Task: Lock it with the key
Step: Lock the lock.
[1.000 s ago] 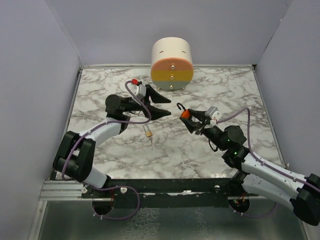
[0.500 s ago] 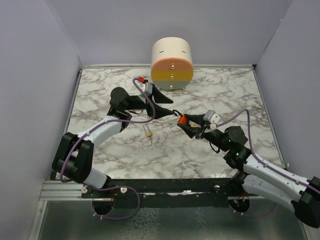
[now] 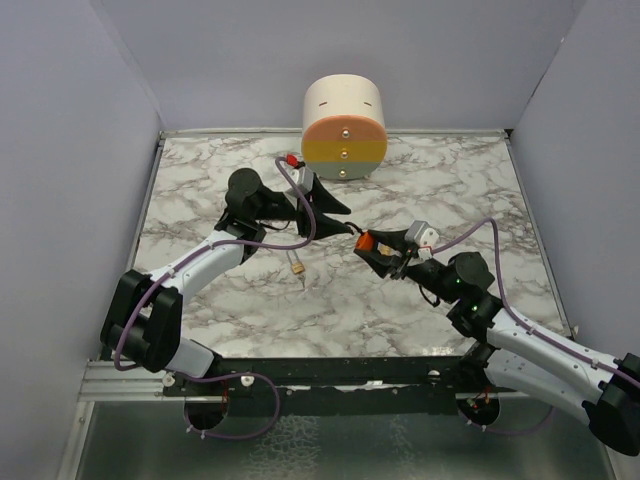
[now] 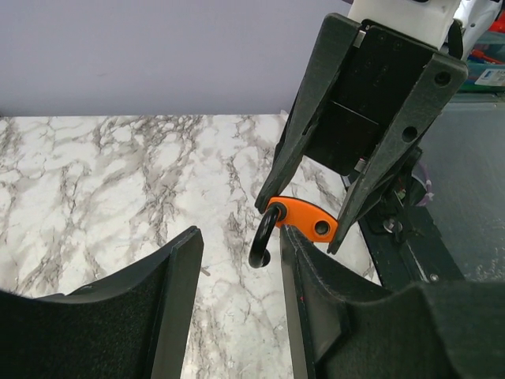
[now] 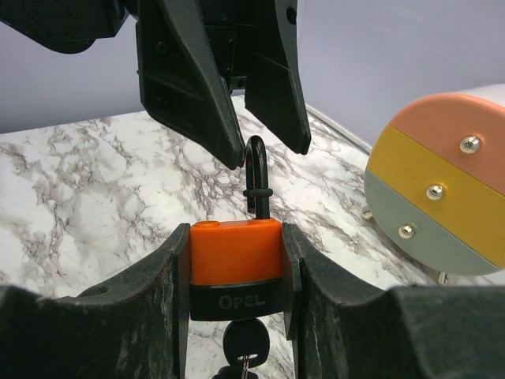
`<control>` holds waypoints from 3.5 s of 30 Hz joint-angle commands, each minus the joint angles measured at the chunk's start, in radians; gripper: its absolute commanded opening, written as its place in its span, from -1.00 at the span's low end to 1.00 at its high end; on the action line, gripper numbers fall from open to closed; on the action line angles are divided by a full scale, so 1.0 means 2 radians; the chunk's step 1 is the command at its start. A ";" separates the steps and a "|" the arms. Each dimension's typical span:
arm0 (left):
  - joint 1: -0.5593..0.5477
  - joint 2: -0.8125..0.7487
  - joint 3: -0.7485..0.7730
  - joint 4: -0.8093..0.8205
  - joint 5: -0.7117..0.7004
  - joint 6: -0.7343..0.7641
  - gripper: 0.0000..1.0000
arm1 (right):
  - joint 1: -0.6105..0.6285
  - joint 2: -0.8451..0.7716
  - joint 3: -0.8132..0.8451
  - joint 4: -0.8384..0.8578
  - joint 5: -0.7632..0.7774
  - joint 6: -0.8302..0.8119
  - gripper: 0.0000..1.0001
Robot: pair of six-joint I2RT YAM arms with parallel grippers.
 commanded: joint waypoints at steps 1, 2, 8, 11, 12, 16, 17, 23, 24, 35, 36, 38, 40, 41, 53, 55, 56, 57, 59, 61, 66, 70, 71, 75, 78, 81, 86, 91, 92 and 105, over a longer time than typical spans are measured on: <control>-0.003 -0.011 0.011 -0.027 0.025 0.027 -0.07 | 0.003 -0.006 0.011 0.023 -0.001 -0.002 -0.96; -0.003 -0.011 0.011 -0.031 0.024 0.030 -0.07 | 0.004 -0.007 0.011 0.022 -0.001 -0.002 -0.96; -0.004 -0.003 0.014 -0.045 0.017 0.038 -0.08 | 0.003 -0.005 0.012 0.022 0.000 -0.003 -0.96; -0.006 -0.003 0.015 -0.046 0.016 0.037 -0.11 | 0.003 -0.001 0.012 0.024 0.000 -0.003 -0.96; -0.006 -0.003 0.015 -0.046 0.016 0.038 -0.13 | 0.003 0.000 0.012 0.023 0.000 -0.003 -0.96; -0.006 -0.004 0.013 -0.046 0.016 0.042 -0.17 | 0.004 0.006 0.014 0.023 0.000 0.000 -0.96; -0.006 -0.004 0.014 -0.046 0.017 0.042 -0.20 | 0.003 0.008 0.015 0.024 -0.001 0.000 -0.96; -0.009 -0.003 0.015 -0.046 0.020 0.041 -0.42 | 0.003 0.011 0.015 0.026 0.000 0.002 -0.96; -0.009 -0.003 0.015 -0.047 0.021 0.041 -0.47 | 0.004 0.011 0.015 0.026 0.001 0.003 -0.96; -0.011 0.005 0.019 -0.054 0.026 0.042 -0.36 | 0.004 0.009 0.014 0.029 0.006 0.003 -0.96; -0.011 0.005 0.019 -0.055 0.026 0.042 -0.36 | 0.004 0.009 0.013 0.029 0.006 0.003 -0.96; -0.011 0.007 0.020 -0.057 0.027 0.042 -0.36 | 0.003 0.010 0.013 0.030 0.007 0.004 -0.96; -0.012 0.007 0.020 -0.058 0.030 0.043 -0.34 | 0.004 0.010 0.013 0.031 0.008 0.003 -0.96; -0.012 0.007 0.020 -0.059 0.031 0.045 -0.32 | 0.003 0.010 0.013 0.031 0.008 0.004 -0.96; -0.012 0.008 0.024 -0.078 0.022 0.060 -0.64 | 0.003 0.005 0.012 0.030 0.013 0.004 -0.96; -0.012 0.008 0.025 -0.082 0.020 0.061 -0.89 | 0.004 0.006 0.012 0.029 0.013 0.005 -0.96; -0.012 0.008 0.027 -0.083 0.016 0.060 -1.00 | 0.003 0.006 0.012 0.029 0.013 0.005 -0.96; -0.013 0.008 0.027 -0.084 0.012 0.060 -1.00 | 0.003 0.007 0.012 0.030 0.014 0.005 -0.96; -0.014 0.004 0.027 -0.084 0.011 0.064 -1.00 | 0.003 0.007 0.012 0.029 0.015 0.004 -0.96; -0.016 -0.003 0.025 -0.085 0.001 0.066 -1.00 | 0.004 0.008 0.013 0.028 0.018 0.004 -0.96; -0.017 -0.013 0.030 -0.086 -0.011 0.053 -1.00 | 0.003 0.013 0.018 0.023 0.020 0.004 -0.96; -0.017 -0.019 0.036 -0.086 -0.018 0.049 -1.00 | 0.003 0.025 0.029 0.013 0.017 0.002 -0.29; -0.017 -0.020 0.038 -0.086 -0.016 0.050 -1.00 | 0.003 0.028 0.033 0.011 0.018 0.002 -0.12; -0.016 -0.023 0.052 -0.104 -0.008 0.064 -1.00 | 0.003 0.028 0.043 0.007 0.020 0.001 0.59; -0.016 -0.023 0.068 -0.138 -0.011 0.084 -1.00 | 0.004 0.015 0.048 0.002 0.018 0.001 0.68; -0.016 -0.024 0.086 -0.198 -0.024 0.131 -1.00 | 0.003 -0.009 0.051 -0.006 0.019 0.010 0.75; -0.017 -0.023 0.141 -0.387 -0.092 0.248 -1.00 | 0.003 -0.053 0.048 -0.008 0.047 0.020 0.87; -0.017 -0.030 0.155 -0.423 -0.087 0.280 -1.00 | 0.003 -0.056 0.063 -0.038 0.042 0.003 0.88; -0.017 -0.030 0.161 -0.434 -0.085 0.287 -1.00 | 0.003 -0.052 0.067 -0.043 0.033 -0.001 0.88; -0.017 -0.061 0.193 -0.492 -0.042 0.316 -1.00 | -0.015 -0.046 0.058 -0.023 -0.009 0.004 1.00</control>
